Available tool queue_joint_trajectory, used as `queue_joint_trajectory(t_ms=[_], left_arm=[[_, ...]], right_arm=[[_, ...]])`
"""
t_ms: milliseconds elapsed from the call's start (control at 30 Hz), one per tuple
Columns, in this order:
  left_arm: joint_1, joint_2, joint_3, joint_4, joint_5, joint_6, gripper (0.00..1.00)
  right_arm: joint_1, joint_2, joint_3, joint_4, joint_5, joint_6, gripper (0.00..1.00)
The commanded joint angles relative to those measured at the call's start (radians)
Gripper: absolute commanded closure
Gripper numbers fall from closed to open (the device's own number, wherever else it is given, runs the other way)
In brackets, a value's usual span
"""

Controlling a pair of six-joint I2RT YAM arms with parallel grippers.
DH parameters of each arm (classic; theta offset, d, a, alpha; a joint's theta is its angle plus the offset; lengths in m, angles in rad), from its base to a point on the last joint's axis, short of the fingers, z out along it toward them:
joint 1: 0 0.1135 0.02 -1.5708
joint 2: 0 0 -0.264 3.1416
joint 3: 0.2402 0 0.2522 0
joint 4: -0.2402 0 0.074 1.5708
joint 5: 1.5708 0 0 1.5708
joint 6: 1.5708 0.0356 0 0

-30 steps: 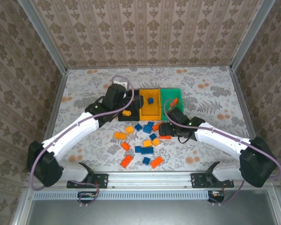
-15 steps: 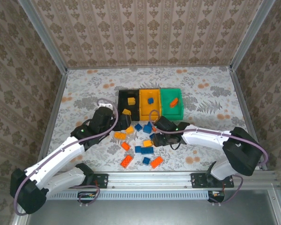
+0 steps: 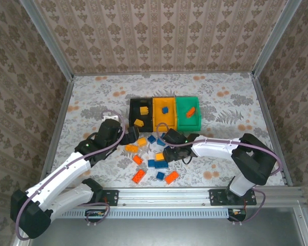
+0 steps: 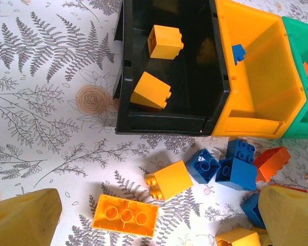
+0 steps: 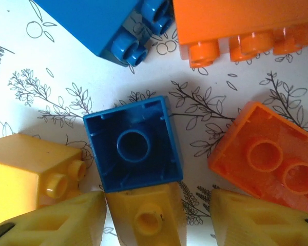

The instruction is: Sort the legos into containers by color

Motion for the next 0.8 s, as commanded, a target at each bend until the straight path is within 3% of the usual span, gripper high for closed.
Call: queue_joint_trajectory(t_ms=[0, 400, 767], left_arm=[[0.009, -0.017, -0.012, -0.015, -0.003, -0.014, 0.0], [0.017, -0.006, -0.023, -0.012, 0.002, -0.022, 0.0], [0.025, -0.019, -0.041, -0.008, -0.01, -0.026, 0.0]], right_arm=[[0.012, 0.035, 0.036, -0.021, 0.048, -0.021, 0.44], [0.02, 0.0, -0.01, -0.018, 0.051, -0.005, 0.65], [0.008, -0.243, -0.028, -0.12, 0.097, 0.002, 0.69]])
